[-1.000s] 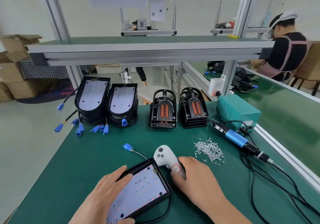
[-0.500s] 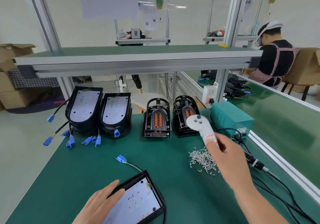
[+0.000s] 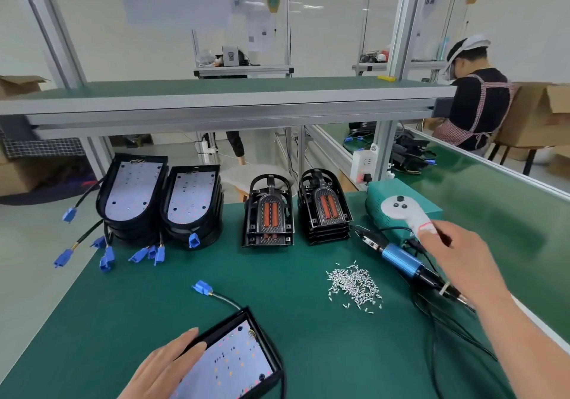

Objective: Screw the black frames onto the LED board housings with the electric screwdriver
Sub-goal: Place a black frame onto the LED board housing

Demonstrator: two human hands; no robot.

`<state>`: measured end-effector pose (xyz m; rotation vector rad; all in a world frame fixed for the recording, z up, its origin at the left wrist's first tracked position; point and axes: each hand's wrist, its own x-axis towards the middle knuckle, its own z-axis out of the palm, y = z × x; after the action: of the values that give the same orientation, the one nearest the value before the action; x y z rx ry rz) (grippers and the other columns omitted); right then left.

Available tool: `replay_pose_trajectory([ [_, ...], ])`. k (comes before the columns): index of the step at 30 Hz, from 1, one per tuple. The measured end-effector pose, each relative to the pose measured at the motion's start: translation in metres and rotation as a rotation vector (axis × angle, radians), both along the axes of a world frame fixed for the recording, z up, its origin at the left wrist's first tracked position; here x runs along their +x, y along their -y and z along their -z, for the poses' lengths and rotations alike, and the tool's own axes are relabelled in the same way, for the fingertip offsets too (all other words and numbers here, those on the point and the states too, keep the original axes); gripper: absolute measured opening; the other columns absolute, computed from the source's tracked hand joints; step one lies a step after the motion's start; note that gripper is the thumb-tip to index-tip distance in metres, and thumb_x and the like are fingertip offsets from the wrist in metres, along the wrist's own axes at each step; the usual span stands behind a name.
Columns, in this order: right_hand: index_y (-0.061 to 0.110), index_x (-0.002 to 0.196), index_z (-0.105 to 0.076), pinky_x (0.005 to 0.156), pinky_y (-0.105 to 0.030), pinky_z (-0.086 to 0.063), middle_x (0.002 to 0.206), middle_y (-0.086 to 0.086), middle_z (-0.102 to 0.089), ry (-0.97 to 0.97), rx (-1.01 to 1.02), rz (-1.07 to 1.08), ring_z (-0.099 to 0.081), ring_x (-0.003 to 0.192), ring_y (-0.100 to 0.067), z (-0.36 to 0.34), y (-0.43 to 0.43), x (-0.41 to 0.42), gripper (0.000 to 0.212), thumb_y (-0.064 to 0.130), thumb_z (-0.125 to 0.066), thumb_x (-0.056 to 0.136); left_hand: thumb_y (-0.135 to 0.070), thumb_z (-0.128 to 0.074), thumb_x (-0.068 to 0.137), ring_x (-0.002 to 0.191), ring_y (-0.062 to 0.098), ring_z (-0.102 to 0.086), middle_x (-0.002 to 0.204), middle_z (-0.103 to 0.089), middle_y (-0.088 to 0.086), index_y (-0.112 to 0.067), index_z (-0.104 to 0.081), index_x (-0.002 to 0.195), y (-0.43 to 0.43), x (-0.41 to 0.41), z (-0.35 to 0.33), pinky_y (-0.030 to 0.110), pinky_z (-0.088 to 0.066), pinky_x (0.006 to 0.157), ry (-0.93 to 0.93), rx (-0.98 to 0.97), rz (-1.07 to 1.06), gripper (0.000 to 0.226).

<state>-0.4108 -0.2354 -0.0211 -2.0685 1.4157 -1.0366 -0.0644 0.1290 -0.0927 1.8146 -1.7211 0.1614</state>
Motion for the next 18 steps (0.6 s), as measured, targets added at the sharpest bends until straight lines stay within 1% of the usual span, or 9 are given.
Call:
replay_pose_trajectory([
  [1, 0.027, 0.094, -0.071, 0.06, -0.035, -0.04, 0.066, -0.002, -0.061, -0.023, 0.009, 0.002, -0.055, 0.062, -0.023, 0.004, 0.003, -0.01, 0.029, 0.049, -0.055, 0.105, -0.068, -0.037, 0.103, 0.141, -0.008, -0.041, 0.147, -0.059, -0.005, -0.03, -0.055, 0.14, 0.0, -0.001, -0.001, 0.01, -0.033, 0.108, -0.001, -0.003, -0.005, 0.056],
  [3, 0.022, 0.095, -0.069, 0.062, -0.034, -0.037, 0.071, -0.01, -0.061, -0.034, 0.042, 0.004, -0.053, 0.062, -0.023, 0.011, 0.006, -0.031, 0.032, 0.048, -0.055, 0.105, -0.066, -0.036, 0.104, 0.139, -0.005, -0.043, 0.142, -0.064, 0.002, -0.03, -0.057, 0.139, 0.001, -0.002, -0.002, 0.01, -0.033, 0.107, 0.015, 0.0, -0.01, 0.054],
  [5, 0.026, 0.097, -0.071, 0.064, -0.034, -0.035, 0.075, -0.011, -0.061, -0.018, 0.076, 0.008, -0.052, 0.063, -0.023, 0.016, 0.006, -0.049, 0.027, 0.048, -0.057, 0.104, -0.065, -0.035, 0.105, 0.138, -0.003, -0.044, 0.139, -0.066, 0.005, -0.028, -0.059, 0.138, 0.001, -0.003, -0.003, 0.011, -0.033, 0.107, 0.023, 0.0, -0.01, 0.055],
  [7, 0.028, 0.1, -0.073, 0.066, -0.034, -0.033, 0.071, -0.008, -0.058, 0.002, 0.111, 0.025, -0.051, 0.063, -0.022, 0.02, 0.003, -0.064, 0.027, 0.051, -0.058, 0.103, -0.065, -0.035, 0.105, 0.138, -0.003, -0.043, 0.139, -0.066, 0.005, -0.026, -0.061, 0.136, 0.002, -0.003, -0.003, 0.011, -0.033, 0.107, 0.04, -0.006, -0.014, 0.056],
  [10, 0.024, 0.095, -0.074, 0.065, -0.036, -0.032, 0.06, 0.005, -0.051, 0.006, 0.146, 0.082, -0.047, 0.061, -0.024, 0.028, -0.001, -0.081, 0.031, 0.051, -0.061, 0.101, -0.066, -0.035, 0.104, 0.139, -0.001, -0.042, 0.14, -0.065, 0.006, -0.021, -0.066, 0.134, 0.004, -0.001, 0.001, 0.012, -0.033, 0.105, 0.117, 0.004, -0.019, 0.062],
  [12, 0.032, 0.091, -0.077, 0.067, -0.035, -0.04, 0.061, 0.009, -0.06, 0.014, 0.159, 0.129, -0.055, 0.062, -0.026, 0.033, -0.004, -0.087, 0.023, 0.046, -0.063, 0.102, -0.067, -0.037, 0.104, 0.139, 0.0, -0.043, 0.142, -0.064, 0.005, -0.021, -0.066, 0.135, 0.003, -0.001, 0.001, 0.011, -0.033, 0.106, 0.087, 0.016, -0.031, 0.062],
  [14, 0.041, 0.09, -0.076, 0.071, -0.036, -0.048, 0.071, 0.004, -0.071, 0.01, 0.161, 0.157, -0.064, 0.068, -0.03, 0.037, -0.005, -0.089, 0.018, 0.045, -0.064, 0.102, -0.068, -0.038, 0.103, 0.14, 0.0, -0.043, 0.146, -0.062, 0.002, -0.026, -0.061, 0.14, 0.005, 0.0, 0.003, 0.01, -0.032, 0.107, 0.077, 0.015, -0.025, 0.06],
  [16, 0.038, 0.087, -0.077, 0.069, -0.036, -0.048, 0.067, 0.0, -0.069, -0.026, 0.163, 0.176, -0.063, 0.067, -0.03, 0.042, -0.002, -0.089, 0.021, 0.045, -0.064, 0.102, -0.069, -0.04, 0.102, 0.142, 0.0, -0.043, 0.152, -0.057, -0.003, -0.031, -0.055, 0.146, 0.006, 0.003, 0.004, 0.01, -0.032, 0.107, 0.069, 0.023, 0.002, 0.06],
  [18, 0.028, 0.081, -0.077, 0.065, -0.035, -0.047, 0.06, -0.002, -0.065, -0.088, 0.156, 0.187, -0.06, 0.062, -0.031, 0.047, 0.004, -0.087, 0.03, 0.045, -0.064, 0.101, -0.07, -0.041, 0.101, 0.143, 0.0, -0.043, 0.159, -0.049, -0.011, -0.036, -0.05, 0.15, 0.013, 0.007, 0.0, 0.01, -0.033, 0.106, 0.08, 0.033, 0.028, 0.061],
])
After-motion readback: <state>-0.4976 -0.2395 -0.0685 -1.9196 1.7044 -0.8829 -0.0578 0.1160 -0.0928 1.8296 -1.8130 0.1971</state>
